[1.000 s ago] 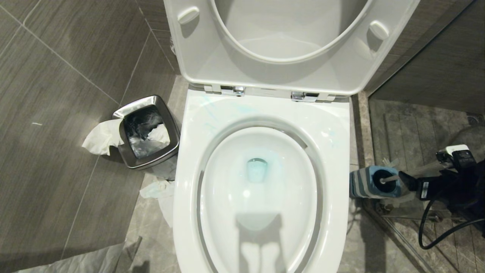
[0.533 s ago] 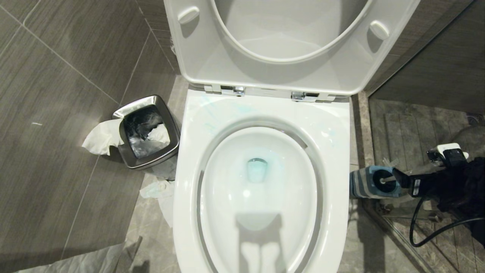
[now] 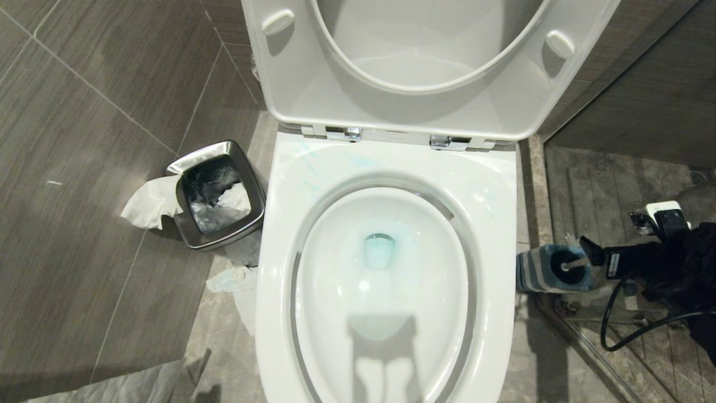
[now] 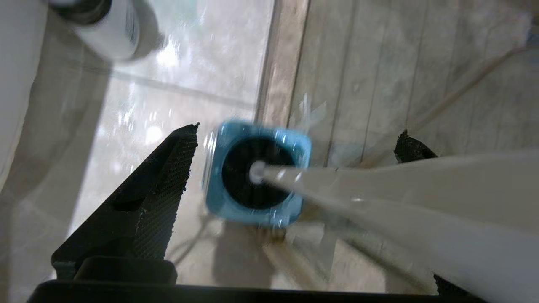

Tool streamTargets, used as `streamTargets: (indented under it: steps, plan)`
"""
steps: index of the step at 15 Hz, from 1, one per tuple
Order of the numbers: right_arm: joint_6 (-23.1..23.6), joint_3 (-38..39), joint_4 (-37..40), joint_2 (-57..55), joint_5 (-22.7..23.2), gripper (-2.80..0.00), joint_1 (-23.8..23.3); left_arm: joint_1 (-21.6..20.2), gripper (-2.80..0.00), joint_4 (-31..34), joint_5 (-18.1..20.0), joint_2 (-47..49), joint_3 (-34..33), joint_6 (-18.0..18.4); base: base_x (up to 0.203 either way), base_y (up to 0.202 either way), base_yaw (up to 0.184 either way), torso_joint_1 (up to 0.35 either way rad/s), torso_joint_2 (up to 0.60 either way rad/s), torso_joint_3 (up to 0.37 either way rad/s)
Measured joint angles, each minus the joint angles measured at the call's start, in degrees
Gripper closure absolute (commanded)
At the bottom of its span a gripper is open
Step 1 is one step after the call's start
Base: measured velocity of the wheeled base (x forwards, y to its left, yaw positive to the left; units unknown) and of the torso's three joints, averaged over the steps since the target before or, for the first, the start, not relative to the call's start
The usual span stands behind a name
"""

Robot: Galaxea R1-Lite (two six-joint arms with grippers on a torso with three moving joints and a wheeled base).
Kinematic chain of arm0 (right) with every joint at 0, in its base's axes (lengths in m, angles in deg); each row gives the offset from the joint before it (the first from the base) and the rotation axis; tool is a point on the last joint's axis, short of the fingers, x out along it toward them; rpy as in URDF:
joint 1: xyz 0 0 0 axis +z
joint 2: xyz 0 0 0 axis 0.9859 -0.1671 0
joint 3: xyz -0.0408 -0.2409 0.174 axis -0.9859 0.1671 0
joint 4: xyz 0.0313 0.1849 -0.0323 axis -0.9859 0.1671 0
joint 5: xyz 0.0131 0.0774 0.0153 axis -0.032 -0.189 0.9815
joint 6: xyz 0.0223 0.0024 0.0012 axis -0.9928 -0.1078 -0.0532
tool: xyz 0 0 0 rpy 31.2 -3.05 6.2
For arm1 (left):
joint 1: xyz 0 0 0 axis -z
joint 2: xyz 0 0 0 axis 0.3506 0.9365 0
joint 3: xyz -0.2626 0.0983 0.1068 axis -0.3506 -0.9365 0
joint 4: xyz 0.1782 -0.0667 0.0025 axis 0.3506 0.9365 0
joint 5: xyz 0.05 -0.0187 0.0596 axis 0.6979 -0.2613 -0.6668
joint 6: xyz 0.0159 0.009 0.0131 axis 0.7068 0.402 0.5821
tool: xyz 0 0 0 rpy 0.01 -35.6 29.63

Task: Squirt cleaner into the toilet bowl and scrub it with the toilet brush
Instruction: Scrub the toilet bowl

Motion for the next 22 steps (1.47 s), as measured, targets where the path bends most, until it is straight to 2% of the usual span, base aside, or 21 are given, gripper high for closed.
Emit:
streamTargets:
  steps: [2, 3, 16, 22]
  plan:
    - [0.6, -0.3, -0.2, -0.2, -0.1, -2.8, 0.0, 0.0, 0.0, 0.0, 0.0, 0.0, 0.0, 0.0, 0.0, 0.0, 0.0, 0.0, 0.0, 0.0]
    - [0.7, -0.3, -0.2, -0.2, -0.4, 0.0, 0.0, 0.0, 0.0, 0.0, 0.0, 0.0, 0.0, 0.0, 0.0, 0.0, 0.0, 0.0, 0.0, 0.0]
    - [0.1, 1.8, -3.7, 0.2, -0.3, 0.0, -0.1, 0.1, 0.0, 0.0, 0.0, 0.0, 0.0, 0.0, 0.0, 0.0, 0.0, 0.0, 0.0, 0.0]
    - [-2.5, 5.3, -3.8, 2.8, -0.1, 0.0, -0.1, 0.0, 0.0, 0.0, 0.0, 0.0, 0.0, 0.0, 0.0, 0.0, 0.0, 0.0, 0.0, 0.0]
